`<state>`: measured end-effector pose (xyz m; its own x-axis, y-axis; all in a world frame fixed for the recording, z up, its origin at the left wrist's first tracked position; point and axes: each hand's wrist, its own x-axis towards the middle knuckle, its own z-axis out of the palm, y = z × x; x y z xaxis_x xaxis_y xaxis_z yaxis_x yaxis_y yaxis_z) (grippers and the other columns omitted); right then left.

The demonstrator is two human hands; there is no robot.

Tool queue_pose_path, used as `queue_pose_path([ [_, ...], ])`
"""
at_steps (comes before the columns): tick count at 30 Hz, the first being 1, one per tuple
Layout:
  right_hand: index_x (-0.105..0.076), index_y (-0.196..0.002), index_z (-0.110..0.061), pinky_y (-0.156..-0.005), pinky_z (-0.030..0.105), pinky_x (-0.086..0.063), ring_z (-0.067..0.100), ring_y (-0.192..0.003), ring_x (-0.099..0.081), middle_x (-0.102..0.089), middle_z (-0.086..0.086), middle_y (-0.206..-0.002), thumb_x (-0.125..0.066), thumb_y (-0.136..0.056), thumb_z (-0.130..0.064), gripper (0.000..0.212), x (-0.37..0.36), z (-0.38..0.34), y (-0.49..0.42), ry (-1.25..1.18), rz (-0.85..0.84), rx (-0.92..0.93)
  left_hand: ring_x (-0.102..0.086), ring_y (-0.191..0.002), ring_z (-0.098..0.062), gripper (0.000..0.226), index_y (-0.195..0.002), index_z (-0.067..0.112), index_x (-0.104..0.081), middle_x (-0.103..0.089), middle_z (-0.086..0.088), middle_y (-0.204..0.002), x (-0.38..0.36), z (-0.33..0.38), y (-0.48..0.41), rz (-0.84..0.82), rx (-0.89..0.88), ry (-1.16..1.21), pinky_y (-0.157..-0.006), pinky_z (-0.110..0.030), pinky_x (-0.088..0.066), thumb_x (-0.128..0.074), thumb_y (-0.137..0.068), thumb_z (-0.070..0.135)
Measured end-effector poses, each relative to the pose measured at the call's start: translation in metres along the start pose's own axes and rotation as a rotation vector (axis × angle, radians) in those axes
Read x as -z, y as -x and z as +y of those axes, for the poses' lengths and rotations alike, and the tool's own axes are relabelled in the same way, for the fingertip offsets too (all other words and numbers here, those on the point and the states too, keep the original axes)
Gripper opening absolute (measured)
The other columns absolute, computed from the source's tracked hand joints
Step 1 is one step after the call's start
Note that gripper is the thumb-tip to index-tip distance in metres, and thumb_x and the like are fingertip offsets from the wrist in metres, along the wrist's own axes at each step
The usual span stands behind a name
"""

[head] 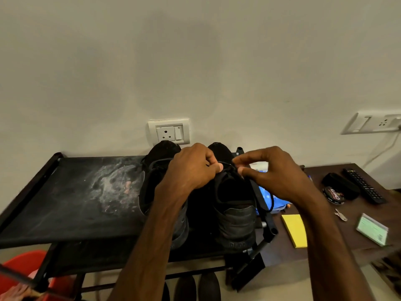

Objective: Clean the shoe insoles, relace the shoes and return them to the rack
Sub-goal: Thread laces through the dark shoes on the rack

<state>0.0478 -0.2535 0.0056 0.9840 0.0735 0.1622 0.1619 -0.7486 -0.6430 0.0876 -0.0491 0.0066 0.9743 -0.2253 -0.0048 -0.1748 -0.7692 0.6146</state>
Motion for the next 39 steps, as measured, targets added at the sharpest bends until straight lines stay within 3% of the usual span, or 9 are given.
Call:
queue_pose_path([
  [4,-0.082,-0.103,-0.025,-0.075,-0.001,-0.044,-0.011,-0.091,-0.067,-0.077,-0.016,-0.095,-0.075,-0.092,-0.016,0.016,-0.008,-0.001,-0.003,-0.035,-0.010,0.028,-0.068,-0.090,-0.011,0.015,-0.087,0.026,-0.075,-0.073,0.011,-0.091,-0.013,0.003,-0.003,0.067,0.007,-0.018,-0.092,-0.044,-0.056,-0.072,-0.092,0.040],
  [11,-0.083,-0.093,-0.022,-0.069,0.003,-0.047,-0.004,-0.077,-0.070,-0.078,-0.011,-0.083,-0.080,-0.088,-0.020,0.007,-0.003,0.007,-0.002,-0.091,-0.026,-0.007,-0.067,-0.083,-0.007,0.015,-0.088,0.023,-0.078,-0.068,0.013,-0.079,-0.001,0.006,-0.006,0.040,-0.010,-0.052,-0.081,-0.031,-0.053,-0.075,-0.091,0.037],
  [18,-0.082,-0.092,-0.024,-0.068,0.006,-0.049,0.000,-0.078,-0.069,-0.077,-0.010,-0.083,-0.075,-0.092,-0.023,0.007,-0.011,0.005,-0.006,0.000,0.000,-0.053,-0.066,-0.079,-0.003,0.014,-0.084,0.029,-0.077,-0.070,0.015,-0.077,0.001,-0.003,0.001,0.115,-0.134,-0.138,-0.074,-0.027,-0.051,-0.076,-0.089,0.042],
  [24,-0.079,-0.087,-0.030,-0.078,0.025,-0.056,0.001,-0.081,-0.068,-0.075,-0.014,-0.083,-0.073,-0.093,-0.025,0.010,-0.015,0.001,-0.007,0.062,0.014,-0.073,-0.063,-0.075,-0.002,0.015,-0.083,0.027,-0.077,-0.072,0.015,-0.082,0.001,-0.014,-0.001,0.132,-0.163,-0.116,-0.065,-0.014,-0.040,-0.076,-0.089,0.040],
  [30,-0.079,-0.085,-0.031,-0.078,0.029,-0.058,0.001,-0.078,-0.069,-0.075,-0.014,-0.081,-0.074,-0.091,-0.026,0.010,-0.013,0.005,-0.004,0.098,0.019,-0.113,-0.066,-0.076,-0.004,0.015,-0.080,0.025,-0.078,-0.073,0.013,-0.082,-0.002,-0.018,-0.001,0.133,-0.165,-0.088,-0.076,-0.024,-0.053,-0.076,-0.089,0.038],
  [35,-0.079,-0.087,-0.032,-0.066,0.016,-0.047,-0.003,-0.077,-0.066,-0.074,-0.016,-0.080,-0.075,-0.092,-0.028,0.008,-0.010,0.007,-0.001,0.106,0.018,-0.114,-0.067,-0.077,-0.004,0.016,-0.078,0.027,-0.079,-0.074,0.014,-0.080,-0.001,-0.018,-0.001,0.109,-0.158,-0.099,-0.077,-0.025,-0.054,-0.076,-0.089,0.038],
  [39,-0.078,-0.081,-0.029,-0.073,0.023,-0.054,-0.001,-0.075,-0.068,-0.073,-0.017,-0.075,-0.072,-0.091,-0.018,0.016,-0.013,0.004,-0.004,0.089,0.001,-0.119,-0.067,-0.080,-0.005,0.020,-0.075,0.028,-0.074,-0.072,0.014,-0.081,-0.002,-0.019,-0.001,0.114,-0.149,-0.149,-0.081,-0.031,-0.057,-0.071,-0.092,0.039],
])
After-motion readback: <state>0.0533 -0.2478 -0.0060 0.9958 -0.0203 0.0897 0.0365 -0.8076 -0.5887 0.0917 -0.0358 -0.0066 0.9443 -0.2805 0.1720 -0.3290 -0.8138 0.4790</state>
